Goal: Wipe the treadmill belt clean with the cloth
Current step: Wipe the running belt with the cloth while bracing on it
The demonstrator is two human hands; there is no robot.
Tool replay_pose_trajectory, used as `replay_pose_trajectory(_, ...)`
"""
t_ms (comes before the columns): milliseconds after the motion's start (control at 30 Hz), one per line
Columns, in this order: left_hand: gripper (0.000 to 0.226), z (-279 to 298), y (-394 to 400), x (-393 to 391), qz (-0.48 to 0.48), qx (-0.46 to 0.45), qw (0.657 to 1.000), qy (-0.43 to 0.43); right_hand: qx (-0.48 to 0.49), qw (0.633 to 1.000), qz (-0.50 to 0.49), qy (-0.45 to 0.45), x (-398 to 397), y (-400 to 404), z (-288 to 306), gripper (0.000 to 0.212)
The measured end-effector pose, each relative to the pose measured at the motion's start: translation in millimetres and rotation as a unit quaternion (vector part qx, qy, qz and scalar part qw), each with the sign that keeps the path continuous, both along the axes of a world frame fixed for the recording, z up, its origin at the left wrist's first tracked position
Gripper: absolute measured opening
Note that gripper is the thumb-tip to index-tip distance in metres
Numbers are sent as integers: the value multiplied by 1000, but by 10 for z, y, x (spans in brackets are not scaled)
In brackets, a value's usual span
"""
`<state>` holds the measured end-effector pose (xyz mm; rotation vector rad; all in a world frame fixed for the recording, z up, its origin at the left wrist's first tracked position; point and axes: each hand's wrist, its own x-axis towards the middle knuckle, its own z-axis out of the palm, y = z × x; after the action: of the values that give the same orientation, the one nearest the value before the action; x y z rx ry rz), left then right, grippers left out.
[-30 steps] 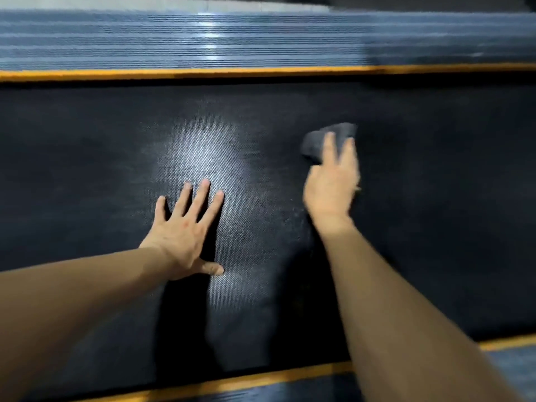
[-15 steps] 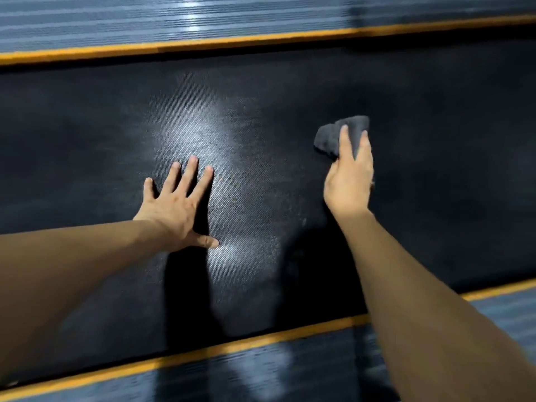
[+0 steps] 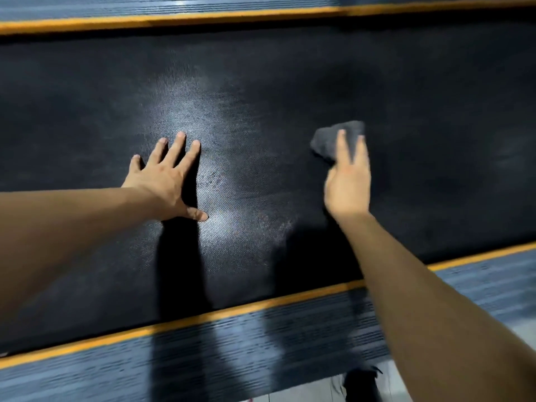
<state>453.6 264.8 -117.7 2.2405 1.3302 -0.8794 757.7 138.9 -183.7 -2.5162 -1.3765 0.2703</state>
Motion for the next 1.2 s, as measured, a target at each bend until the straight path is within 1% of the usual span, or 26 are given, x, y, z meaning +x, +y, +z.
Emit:
replay_pose_trajectory(67, 154, -2, -11, 14, 5, 3, 1000, 0, 2, 998, -54, 11, 17, -17, -14, 69)
replay_pose_trajectory(133, 153, 15, -38, 31, 10, 6, 1000, -5, 37, 997, -63, -6, -345, 94, -51, 65)
replay_pose_trajectory(167, 150, 26, -65, 29, 12, 11, 1000, -8, 55, 998, -39, -6, -638, 148, -72, 64)
replay_pose_trajectory(200, 146, 29, -104, 24, 12, 16, 1000, -13, 66, 998, 5, 3, -976, 167, -85, 63)
replay_pose_trajectory(267, 134, 40, -240, -3, 8, 34, 999, -26, 59, 991, 115, 20, -1636, 118, -50, 64)
replay_pose_trajectory(300, 129, 47, -343, -19, 11, 40, 999, -31, 43, 985, 165, 24, -1831, 78, 6, 65)
replay_pose_trajectory(367, 130, 67, -578, -54, 23, 39, 998, -35, 22, 971, 238, 15, -1800, 50, 23, 69)
replay_pose_trajectory(400, 134, 77, -687, -64, 22, 31, 999, -31, 16, 969, 248, 8, -1619, 43, 1, 73)
replay_pose_trajectory(433, 138, 87, -787, -62, 18, 21, 999, -27, 4, 973, 229, 1, -1382, -3, -12, 73)
replay_pose_trajectory(500, 142, 80, -894, -69, 18, 9, 1000, -20, -14, 991, 135, -14, -854, -151, -14, 72)
replay_pose_trajectory(600, 142, 34, -905, -46, 29, 1, 999, -19, -42, 999, 21, -14, -240, -422, 104, 73)
replay_pose_trajectory(633, 143, 25, -907, -42, 28, 3, 999, -16, -41, 999, -3, -4, -217, -439, 110, 72)
replay_pose_trajectory(700, 143, 4, -923, -53, 32, 7, 999, -10, -13, 999, -51, -11, -498, -381, 98, 70)
replay_pose_trajectory(733, 143, -5, -929, -47, 36, 9, 999, -13, 0, 999, -50, -17, -760, -363, 98, 70)
replay_pose_trajectory(767, 143, 1, -940, -46, 39, 10, 999, -16, 6, 1000, -21, -9, -1074, -374, 104, 70)
replay_pose_trajectory(833, 143, 19, -959, -63, 40, 23, 999, -18, -6, 995, 99, 14, -1691, -483, 121, 72)
replay_pose_trajectory(867, 142, 29, -963, -66, 41, 30, 999, -17, -16, 987, 159, 21, -1867, -548, 141, 75)
replay_pose_trajectory(933, 142, 62, -964, -38, 43, 23, 999, -18, -21, 973, 228, 42, -1814, -605, 147, 81)
replay_pose_trajectory(967, 142, 81, -980, -24, 44, 18, 999, -14, -25, 971, 237, 33, -1652, -635, 143, 81)
replay_pose_trajectory(1033, 144, 91, -997, -10, 48, 15, 999, -8, -45, 978, 202, 20, -1257, -772, 131, 80)
replay_pose_trajectory(1133, 144, 100, -990, -18, 52, 17, 998, -12, -40, 995, 88, -15, -616, -1123, 188, 74)
replay_pose_trajectory(1200, 144, 92, -1003, -11, 50, 17, 999, -10, -39, 999, 28, -22, -400, -1233, 234, 72)
